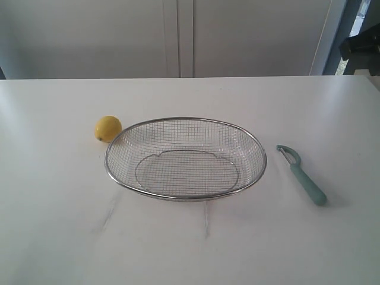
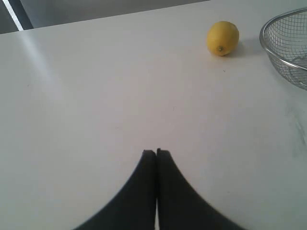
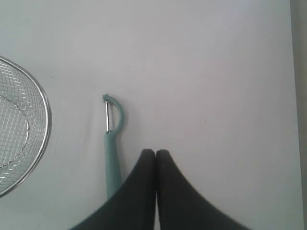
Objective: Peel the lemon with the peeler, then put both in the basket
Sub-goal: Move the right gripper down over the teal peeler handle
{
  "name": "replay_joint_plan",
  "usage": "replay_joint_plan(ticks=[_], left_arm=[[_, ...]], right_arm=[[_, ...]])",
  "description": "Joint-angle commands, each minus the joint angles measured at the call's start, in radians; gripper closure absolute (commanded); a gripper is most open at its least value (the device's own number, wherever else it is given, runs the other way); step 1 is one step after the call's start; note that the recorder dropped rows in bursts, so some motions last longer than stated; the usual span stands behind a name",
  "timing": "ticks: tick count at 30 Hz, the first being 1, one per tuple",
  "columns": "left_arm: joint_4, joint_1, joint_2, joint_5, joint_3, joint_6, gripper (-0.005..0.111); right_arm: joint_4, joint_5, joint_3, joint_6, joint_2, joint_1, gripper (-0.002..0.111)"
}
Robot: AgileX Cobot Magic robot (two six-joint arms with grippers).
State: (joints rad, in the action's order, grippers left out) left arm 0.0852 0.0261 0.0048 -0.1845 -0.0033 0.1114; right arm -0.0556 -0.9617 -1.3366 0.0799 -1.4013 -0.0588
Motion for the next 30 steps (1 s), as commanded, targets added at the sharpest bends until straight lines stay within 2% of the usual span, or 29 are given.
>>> replay_joint_plan(ticks=[1, 30], left_arm=[[0.002, -0.003, -0.005, -0.004, 0.003, -0.001, 0.107], [0.002, -0.003, -0.005, -0.004, 0.003, -0.001, 0.107]], right_arm=[[-0.001, 0.039, 0.028, -0.003, -0.013, 0.000, 0.108], [0.006, 0.081, 0.094, -0.003, -0.191, 0.000, 0.108]])
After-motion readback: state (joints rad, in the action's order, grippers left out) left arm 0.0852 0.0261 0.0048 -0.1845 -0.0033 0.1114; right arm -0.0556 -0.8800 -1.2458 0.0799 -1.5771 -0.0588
